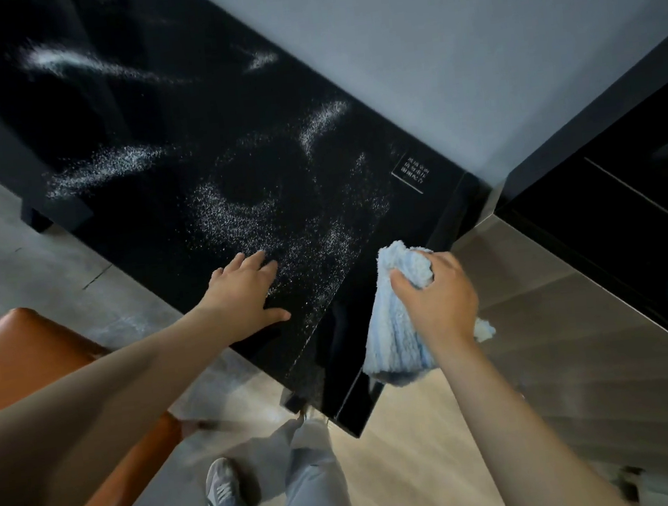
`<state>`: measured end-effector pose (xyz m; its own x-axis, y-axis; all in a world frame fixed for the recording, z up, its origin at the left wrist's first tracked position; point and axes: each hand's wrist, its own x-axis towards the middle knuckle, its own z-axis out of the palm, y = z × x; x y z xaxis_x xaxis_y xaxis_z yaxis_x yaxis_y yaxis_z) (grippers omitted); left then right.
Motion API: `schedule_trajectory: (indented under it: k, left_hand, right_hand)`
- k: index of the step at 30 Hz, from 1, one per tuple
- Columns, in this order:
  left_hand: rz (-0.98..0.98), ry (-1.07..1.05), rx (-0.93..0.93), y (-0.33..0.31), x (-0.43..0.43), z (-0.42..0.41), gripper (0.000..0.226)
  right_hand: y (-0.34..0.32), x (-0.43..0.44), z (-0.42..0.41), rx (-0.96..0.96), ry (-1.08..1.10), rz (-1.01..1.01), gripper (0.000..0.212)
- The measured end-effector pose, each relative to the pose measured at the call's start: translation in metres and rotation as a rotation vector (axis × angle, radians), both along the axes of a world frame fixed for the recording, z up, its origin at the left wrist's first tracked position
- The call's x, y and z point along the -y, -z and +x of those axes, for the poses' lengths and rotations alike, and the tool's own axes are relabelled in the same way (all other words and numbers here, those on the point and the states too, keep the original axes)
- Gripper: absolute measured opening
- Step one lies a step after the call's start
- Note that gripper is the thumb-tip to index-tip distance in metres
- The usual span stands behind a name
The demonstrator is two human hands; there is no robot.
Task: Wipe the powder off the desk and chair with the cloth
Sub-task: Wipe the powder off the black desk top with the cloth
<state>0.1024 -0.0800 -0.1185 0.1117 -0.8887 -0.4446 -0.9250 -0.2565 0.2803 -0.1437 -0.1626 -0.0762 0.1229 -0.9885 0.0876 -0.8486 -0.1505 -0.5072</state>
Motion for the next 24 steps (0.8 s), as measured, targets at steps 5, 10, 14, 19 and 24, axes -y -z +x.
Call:
schedule_trajectory:
  k: [5,10,14,19,24]
  left_hand:
    - [0.023,-0.019,0.010,-0.006,0.042,-0.014,0.093]
    - [0.067,-0.044,0.027,-0.004,0.094,-0.022,0.095]
    - [0.113,-0.068,0.035,0.004,0.138,-0.022,0.102]
    - [0.121,-0.136,0.074,0.023,0.178,-0.015,0.113]
    - [0.160,-0.189,0.115,0.041,0.196,-0.012,0.133]
  right_hand:
    - [-0.002,0.077,-0.006,-0.022,-0.022,-0.013,0.032]
    - [0.002,0.162,-0.011,-0.047,-0.062,-0.040,0.036]
    - [0.009,0.235,-0.015,-0.091,-0.095,-0.048,0.039]
    - [0.025,0.315,-0.013,-0.150,-0.098,-0.048,0.041]
    - [0.054,0.367,-0.006,-0.165,-0.145,-0.033,0.040]
